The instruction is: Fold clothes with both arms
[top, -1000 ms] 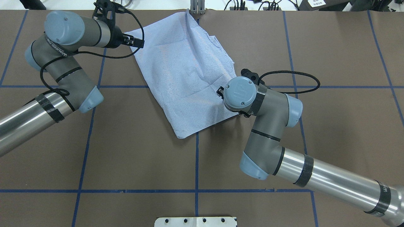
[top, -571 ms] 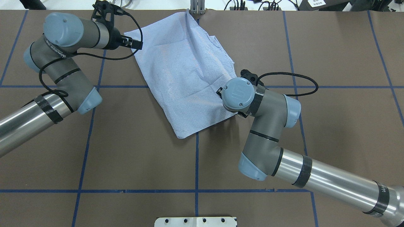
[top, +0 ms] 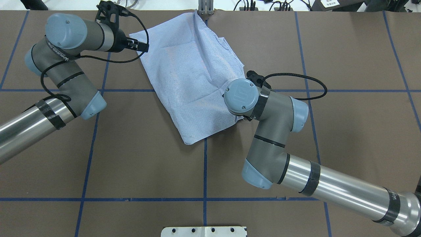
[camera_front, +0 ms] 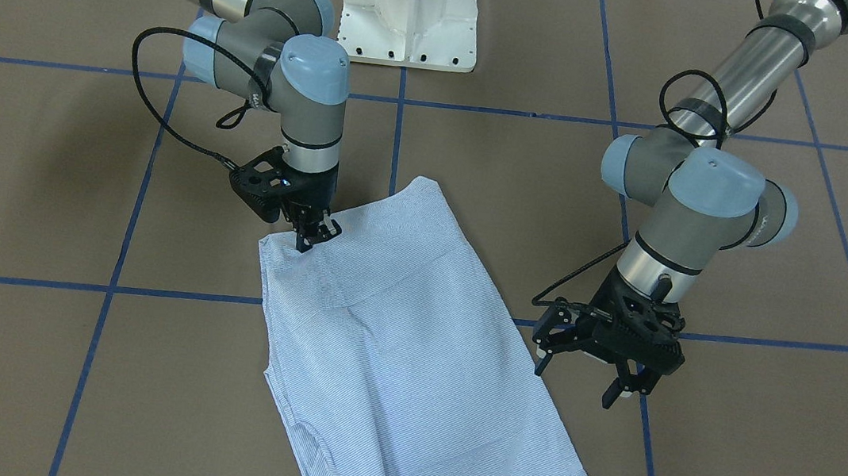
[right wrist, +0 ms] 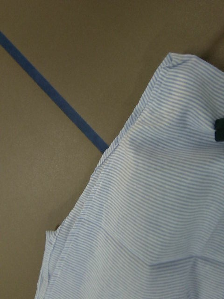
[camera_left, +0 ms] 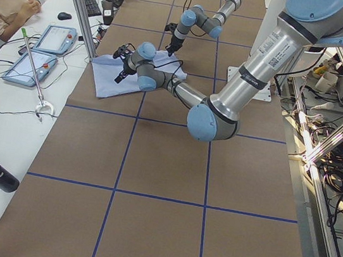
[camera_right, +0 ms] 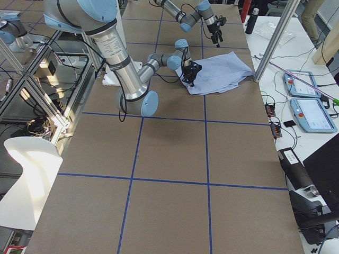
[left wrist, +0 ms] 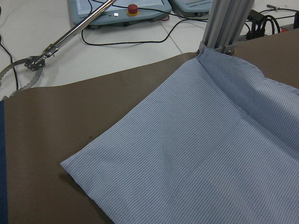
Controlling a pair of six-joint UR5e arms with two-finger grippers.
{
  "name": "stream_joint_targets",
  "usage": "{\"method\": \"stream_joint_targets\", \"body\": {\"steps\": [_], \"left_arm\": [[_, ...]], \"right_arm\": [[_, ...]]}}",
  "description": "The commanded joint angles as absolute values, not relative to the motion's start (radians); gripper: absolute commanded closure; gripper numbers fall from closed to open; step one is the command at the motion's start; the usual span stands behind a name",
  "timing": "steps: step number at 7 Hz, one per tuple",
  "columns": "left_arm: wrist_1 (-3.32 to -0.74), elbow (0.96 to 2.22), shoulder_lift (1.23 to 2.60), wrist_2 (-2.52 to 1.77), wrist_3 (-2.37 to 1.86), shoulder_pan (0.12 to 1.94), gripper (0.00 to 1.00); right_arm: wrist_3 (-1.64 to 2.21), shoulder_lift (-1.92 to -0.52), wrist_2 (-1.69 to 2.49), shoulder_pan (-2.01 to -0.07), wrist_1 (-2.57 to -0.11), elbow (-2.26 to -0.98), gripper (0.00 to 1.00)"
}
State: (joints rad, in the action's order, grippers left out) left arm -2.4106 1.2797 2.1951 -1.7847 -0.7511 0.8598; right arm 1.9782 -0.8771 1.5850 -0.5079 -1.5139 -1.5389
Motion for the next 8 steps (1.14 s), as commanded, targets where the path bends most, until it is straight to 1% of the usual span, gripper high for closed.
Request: {"method": "stream_joint_targets", "body": {"steps": [1, 2, 3, 4, 5, 6, 8], "left_arm": [[-2.408, 1.320, 2.191, -1.789, -0.770, 0.854, 0.00], [-2.410, 1.365, 2.162, -1.822, -0.817, 0.835, 0.00], [-2.410, 1.432, 2.110, -1.857, -0.822, 0.831, 0.00], [-2.410, 1.506, 2.052, -1.888, -0.834, 0.830, 0.00], [-2.410, 1.555, 2.025, -1.907, -0.898, 0.819, 0.00], [-2.410, 1.574, 2.005, -1.904, -0.906, 0.786, 0.00], [-2.410, 1.571, 2.000, -1.899, -0.907, 0.785, 0.00]], "right_arm": [[2.035, -0.896, 1.582, -0.500, -1.572, -1.630, 1.00], [2.084, -0.940, 1.507, -0.423, -1.584, -1.707, 1.00], [2.103, -0.980, 1.437, -0.344, -1.651, -1.808, 1.00], [2.165, -0.988, 1.418, -0.289, -1.766, -1.883, 1.00], [2.189, -0.986, 1.364, -0.250, -1.804, -1.916, 1.00], [2.165, -0.982, 1.362, -0.252, -1.801, -1.905, 1.00], [1.972, -0.969, 1.364, -0.345, -1.760, -1.890, 1.00]]}}
